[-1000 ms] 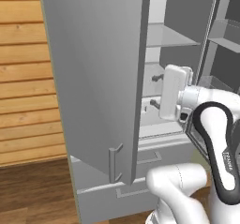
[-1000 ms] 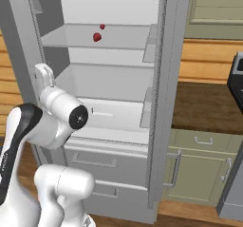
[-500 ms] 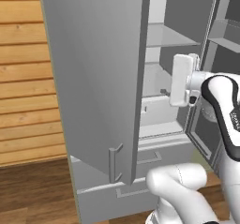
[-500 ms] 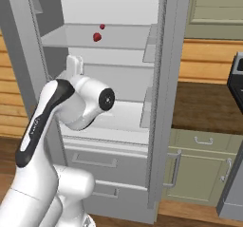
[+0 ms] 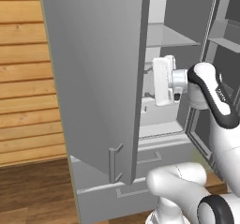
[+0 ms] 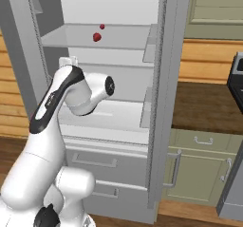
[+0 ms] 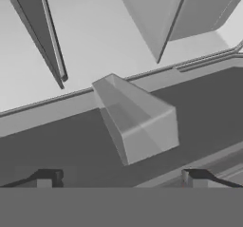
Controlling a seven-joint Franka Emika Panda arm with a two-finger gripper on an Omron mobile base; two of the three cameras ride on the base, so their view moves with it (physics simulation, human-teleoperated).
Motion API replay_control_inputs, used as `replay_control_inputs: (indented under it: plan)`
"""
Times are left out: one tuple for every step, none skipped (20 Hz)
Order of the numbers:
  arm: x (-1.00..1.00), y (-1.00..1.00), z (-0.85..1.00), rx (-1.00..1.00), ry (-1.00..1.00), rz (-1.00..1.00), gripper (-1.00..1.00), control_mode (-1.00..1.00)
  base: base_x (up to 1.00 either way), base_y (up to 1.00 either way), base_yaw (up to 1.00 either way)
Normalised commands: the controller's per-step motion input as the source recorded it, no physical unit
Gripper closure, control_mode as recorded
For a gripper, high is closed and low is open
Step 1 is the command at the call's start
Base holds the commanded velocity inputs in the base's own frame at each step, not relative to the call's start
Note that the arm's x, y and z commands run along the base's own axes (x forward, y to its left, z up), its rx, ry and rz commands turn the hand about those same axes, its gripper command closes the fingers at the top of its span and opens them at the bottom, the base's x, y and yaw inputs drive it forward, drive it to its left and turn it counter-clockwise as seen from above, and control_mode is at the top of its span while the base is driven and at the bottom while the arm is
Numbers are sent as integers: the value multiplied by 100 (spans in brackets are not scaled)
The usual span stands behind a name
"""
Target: Take the strawberry from the fridge and place it on top of the pancake, located on the dining counter.
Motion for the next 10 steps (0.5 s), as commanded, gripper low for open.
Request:
replay_control_inputs:
  plan:
    - [13,69,-14,0,0,13,-100,-100,0,0,0]
    - [9,68,-7,0,0,11,-100,-100,0,0,0]
    - [0,65,0,0,0,9,-100,-100,0,0,0]
    - [0,61,0,0,-1,9,-100,-100,0,0,0]
    - [0,61,0,0,0,8,-100,-100,0,0,0]
    - [-12,58,0,0,-1,5,-100,-100,0,0,0]
    - [-29,59,0,0,0,4,-100,-100,0,0,0]
    - [-35,61,0,0,0,3,-100,-100,0,0,0]
    - [-43,62,0,0,0,3,-100,-100,0,0,0]
    - [-48,64,0,0,0,2,-100,-100,0,0,0]
